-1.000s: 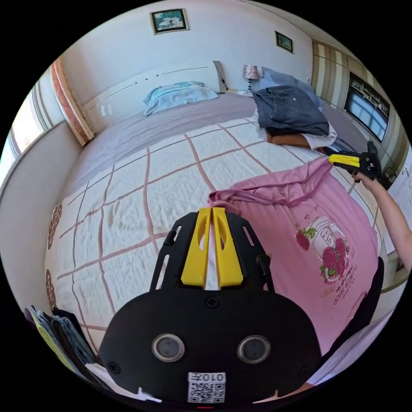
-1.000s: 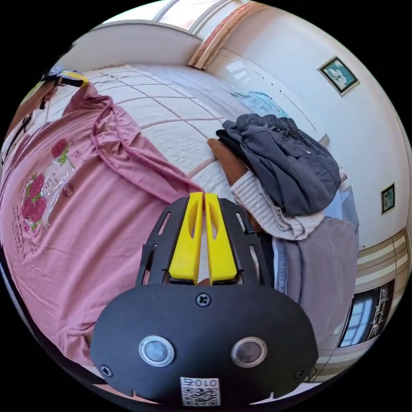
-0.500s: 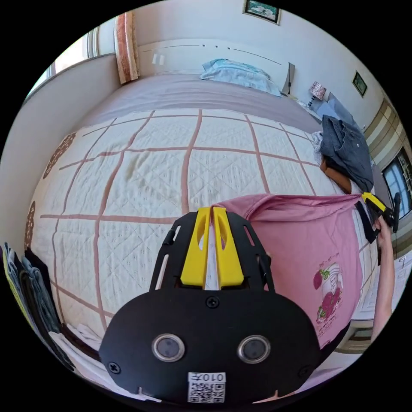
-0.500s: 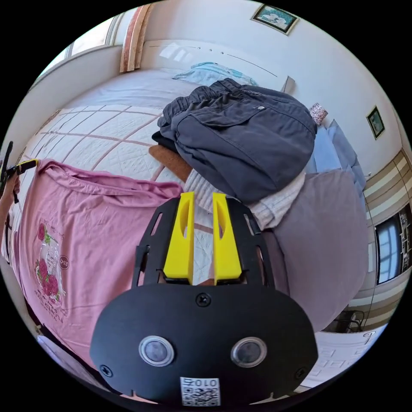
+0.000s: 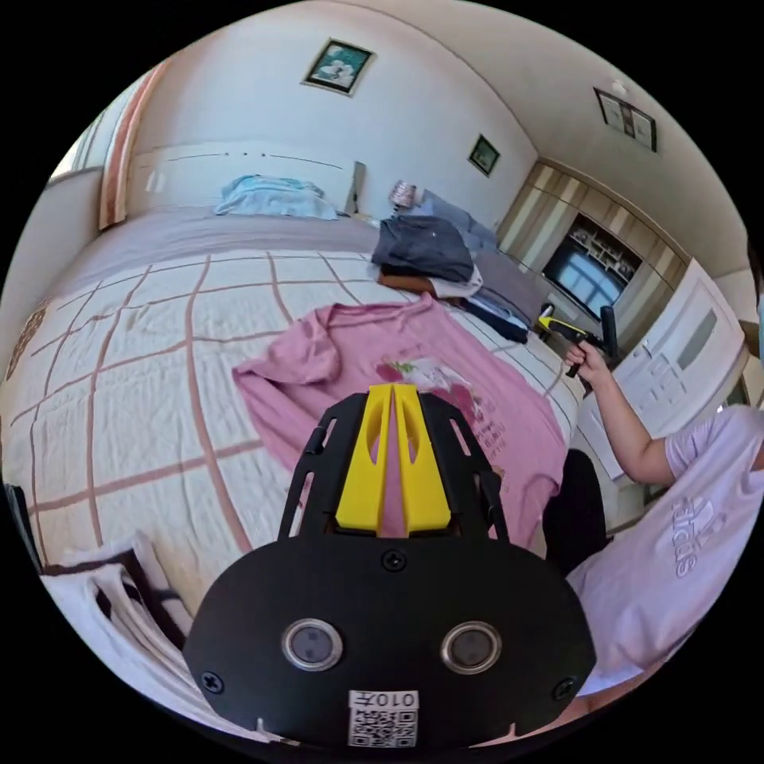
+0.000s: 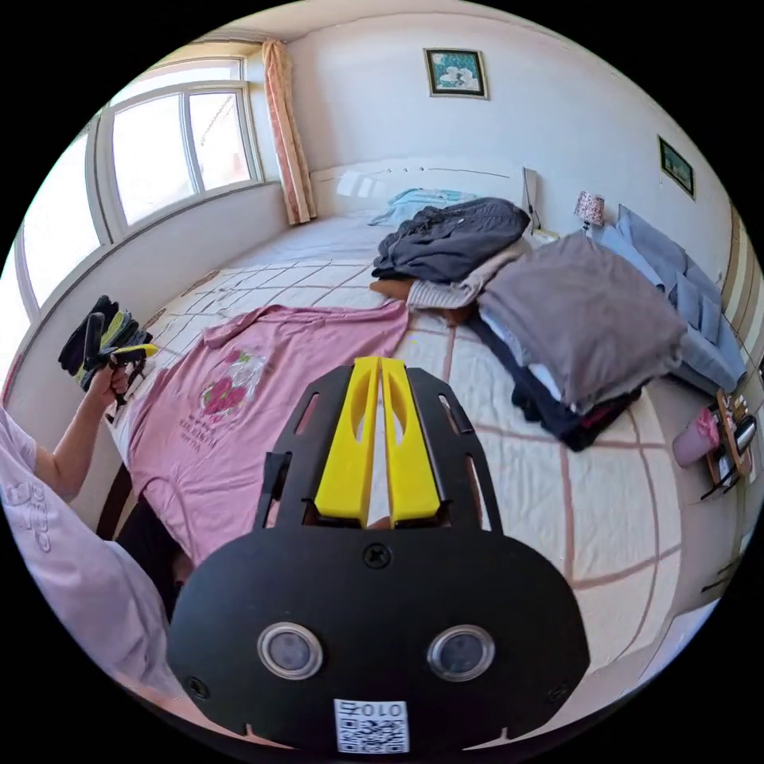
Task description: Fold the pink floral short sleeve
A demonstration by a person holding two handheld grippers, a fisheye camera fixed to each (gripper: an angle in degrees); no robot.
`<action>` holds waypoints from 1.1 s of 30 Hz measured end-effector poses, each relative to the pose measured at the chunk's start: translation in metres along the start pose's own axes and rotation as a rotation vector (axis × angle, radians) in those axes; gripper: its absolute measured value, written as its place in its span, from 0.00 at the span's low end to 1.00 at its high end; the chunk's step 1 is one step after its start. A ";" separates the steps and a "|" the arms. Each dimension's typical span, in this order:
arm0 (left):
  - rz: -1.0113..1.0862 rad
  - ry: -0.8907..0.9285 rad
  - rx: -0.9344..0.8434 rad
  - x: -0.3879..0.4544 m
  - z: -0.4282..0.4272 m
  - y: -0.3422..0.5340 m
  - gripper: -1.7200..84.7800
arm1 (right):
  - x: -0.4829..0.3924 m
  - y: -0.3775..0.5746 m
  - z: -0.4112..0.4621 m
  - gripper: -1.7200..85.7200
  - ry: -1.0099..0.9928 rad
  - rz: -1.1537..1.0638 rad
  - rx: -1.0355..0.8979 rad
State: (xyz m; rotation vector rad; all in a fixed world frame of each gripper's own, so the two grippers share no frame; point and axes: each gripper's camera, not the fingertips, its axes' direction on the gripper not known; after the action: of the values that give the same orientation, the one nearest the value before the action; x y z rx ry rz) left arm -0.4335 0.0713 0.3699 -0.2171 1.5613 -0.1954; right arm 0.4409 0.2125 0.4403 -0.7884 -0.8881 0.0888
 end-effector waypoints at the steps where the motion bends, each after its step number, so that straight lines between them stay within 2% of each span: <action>1: 0.035 -0.032 -0.057 0.029 -0.003 0.019 0.03 | -0.003 0.015 0.000 0.08 -0.005 0.017 -0.012; 5: -0.045 -0.308 -0.122 0.069 -0.029 0.078 0.06 | -0.023 0.104 0.009 0.10 0.071 0.105 -0.100; 7: -0.121 -0.331 -0.186 0.065 -0.034 0.096 0.07 | -0.026 0.127 0.020 0.10 0.128 0.137 -0.170; 12: -0.177 -0.497 -0.270 0.068 -0.057 0.129 0.10 | -0.044 0.149 0.014 0.10 0.080 0.144 -0.127; 17: -0.397 -0.345 -0.129 0.036 -0.091 0.160 0.12 | -0.055 0.157 0.021 0.10 0.089 0.118 -0.142; 21: -0.457 -0.300 -0.102 0.018 -0.098 0.165 0.12 | -0.060 0.160 0.013 0.09 0.083 0.125 -0.098; 28: -0.566 -0.055 0.067 -0.013 -0.106 0.166 0.08 | -0.065 0.164 -0.003 0.08 0.128 0.104 -0.055; 33: -0.611 -0.144 0.206 -0.008 -0.143 0.182 0.03 | -0.073 0.169 -0.008 0.08 0.145 0.068 -0.048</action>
State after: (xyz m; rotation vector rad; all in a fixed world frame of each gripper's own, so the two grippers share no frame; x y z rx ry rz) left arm -0.5793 0.2470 0.3308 -0.5313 1.2842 -0.7971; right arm 0.4402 0.3020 0.2800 -0.8586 -0.7287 0.0691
